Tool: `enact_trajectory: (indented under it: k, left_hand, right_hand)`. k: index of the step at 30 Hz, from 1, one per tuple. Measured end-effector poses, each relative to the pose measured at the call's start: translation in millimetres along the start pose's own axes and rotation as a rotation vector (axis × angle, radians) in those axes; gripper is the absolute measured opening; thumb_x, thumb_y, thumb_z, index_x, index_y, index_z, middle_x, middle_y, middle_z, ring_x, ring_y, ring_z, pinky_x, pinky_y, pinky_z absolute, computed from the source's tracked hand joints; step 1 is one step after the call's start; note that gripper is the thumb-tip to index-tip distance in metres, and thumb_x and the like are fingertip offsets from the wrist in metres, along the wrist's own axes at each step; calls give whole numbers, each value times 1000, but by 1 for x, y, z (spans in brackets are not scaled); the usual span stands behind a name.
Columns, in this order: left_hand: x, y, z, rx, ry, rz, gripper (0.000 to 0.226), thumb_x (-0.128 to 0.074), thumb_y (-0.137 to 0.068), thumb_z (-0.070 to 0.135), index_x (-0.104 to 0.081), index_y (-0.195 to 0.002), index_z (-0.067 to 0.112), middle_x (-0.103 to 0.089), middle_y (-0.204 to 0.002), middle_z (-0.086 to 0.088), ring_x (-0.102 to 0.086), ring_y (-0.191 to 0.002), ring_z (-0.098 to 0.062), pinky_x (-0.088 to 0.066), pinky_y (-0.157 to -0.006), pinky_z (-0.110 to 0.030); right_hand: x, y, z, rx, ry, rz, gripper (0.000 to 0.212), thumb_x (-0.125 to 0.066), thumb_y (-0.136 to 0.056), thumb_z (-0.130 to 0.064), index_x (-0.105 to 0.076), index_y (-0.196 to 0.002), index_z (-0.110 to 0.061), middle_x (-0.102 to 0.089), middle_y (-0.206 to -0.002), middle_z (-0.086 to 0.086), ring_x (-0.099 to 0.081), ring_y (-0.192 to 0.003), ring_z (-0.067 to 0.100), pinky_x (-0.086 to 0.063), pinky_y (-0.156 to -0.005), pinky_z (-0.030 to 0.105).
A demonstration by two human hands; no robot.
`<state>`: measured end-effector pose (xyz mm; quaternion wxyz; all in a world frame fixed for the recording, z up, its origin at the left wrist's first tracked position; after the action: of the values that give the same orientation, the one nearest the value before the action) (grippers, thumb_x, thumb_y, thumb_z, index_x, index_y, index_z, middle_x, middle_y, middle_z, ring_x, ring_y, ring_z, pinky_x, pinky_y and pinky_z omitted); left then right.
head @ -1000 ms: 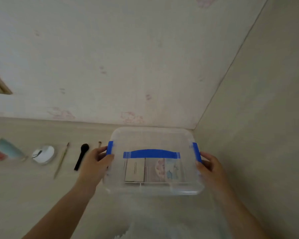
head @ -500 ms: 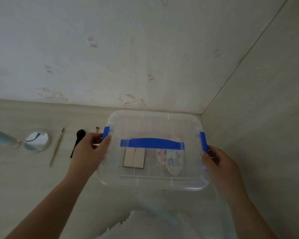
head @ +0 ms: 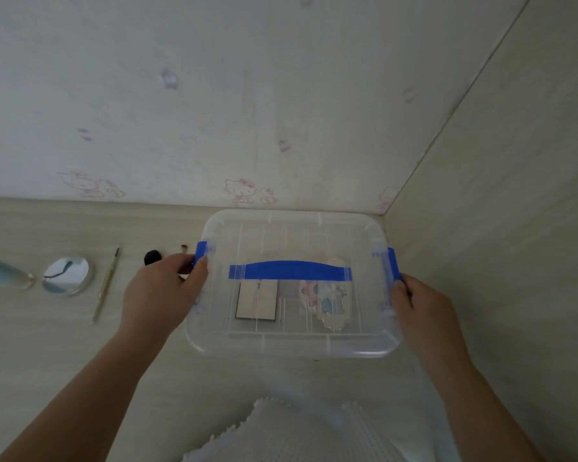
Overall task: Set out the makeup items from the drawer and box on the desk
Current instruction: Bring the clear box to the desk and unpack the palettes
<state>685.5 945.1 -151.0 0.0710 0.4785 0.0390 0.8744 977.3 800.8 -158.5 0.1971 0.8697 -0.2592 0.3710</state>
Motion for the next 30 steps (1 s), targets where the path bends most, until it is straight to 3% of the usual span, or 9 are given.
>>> enact_trajectory:
  k: [3,5,10,13,15,17,21,26,30]
  left_hand:
    - [-1,-2,-4,-8,-13,17,30,-42,-95,34,-58,-75,19,-61,-63,3,-57,-58,-16,-41,-54,-27]
    - [-6,-6,-13,24,45,6,39,-39,-96,28,-52,-66,9,-57,-57,-8,-54,-55,-26,-41,-51,-32]
    - [-16,-1,-27,70,354,-112,24,-39,-96,34,-58,-85,43,-69,-88,-20,-66,-79,-42,-56,-75,-53]
    - [-15,5,-22,96,464,-128,23,-42,-98,28,-55,-113,41,-67,-99,-24,-65,-84,-36,-54,-75,-43]
    - [-14,10,-20,97,491,-96,45,-41,-99,25,-35,-143,26,-67,-104,-12,-59,-81,-15,-44,-73,-23]
    - [-9,19,-19,81,518,-52,51,-42,-99,25,-27,-148,20,-58,-121,5,-51,-98,-4,-35,-87,-20]
    - [-7,40,-28,-57,518,-68,57,-51,-92,40,-34,-144,26,-44,-143,7,-47,-126,-12,-37,-97,-27]
    - [-15,63,-47,-228,356,-225,112,-52,-55,87,-15,-148,39,-28,-151,18,-32,-136,-6,-31,-111,-35]
    - [-14,64,-42,-259,313,-240,111,-65,-56,76,-5,-144,45,-19,-147,26,-26,-136,0,-27,-112,-33]
  right_hand:
    - [-4,3,9,-102,-151,-5,37,-40,-97,-11,-47,-61,-17,-47,-56,4,-41,-50,15,-33,-44,16]
    - [-7,1,14,-143,-230,-30,31,-38,-98,-13,-58,-75,-13,-58,-67,12,-53,-58,22,-42,-53,22]
    - [-12,-8,19,-222,-320,-88,28,-40,-98,-15,-61,-116,-20,-68,-97,1,-65,-84,16,-49,-67,26]
    - [-14,-7,20,-257,-350,-112,30,-43,-97,-16,-60,-121,-21,-69,-100,0,-66,-88,17,-52,-76,33]
    - [-13,-5,19,-253,-367,-103,35,-42,-98,-16,-55,-129,-24,-66,-115,-2,-64,-98,17,-51,-89,37]
    - [-10,-1,16,-229,-382,-66,39,-39,-100,-18,-45,-138,-24,-56,-124,-8,-57,-109,14,-45,-96,34]
    - [0,17,9,-42,-359,-39,48,-48,-97,-24,-36,-143,-25,-45,-137,-9,-43,-127,8,-35,-107,31]
    - [-2,41,14,130,-132,-242,85,-72,-79,-26,-21,-147,-31,-24,-146,-19,-26,-133,0,-24,-109,25]
    - [-3,46,17,107,-139,-289,96,-78,-73,-26,-16,-146,-37,-21,-153,-14,-26,-136,4,-26,-111,27]
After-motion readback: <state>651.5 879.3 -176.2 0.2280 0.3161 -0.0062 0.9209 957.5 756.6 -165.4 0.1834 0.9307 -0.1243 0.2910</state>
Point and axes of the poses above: each hand's wrist, its own y-axis away from the middle knuckle, its own x-axis out of the back of the hand, z = x × y, the point moved 1 cm from there along -y, towards the middle knuckle
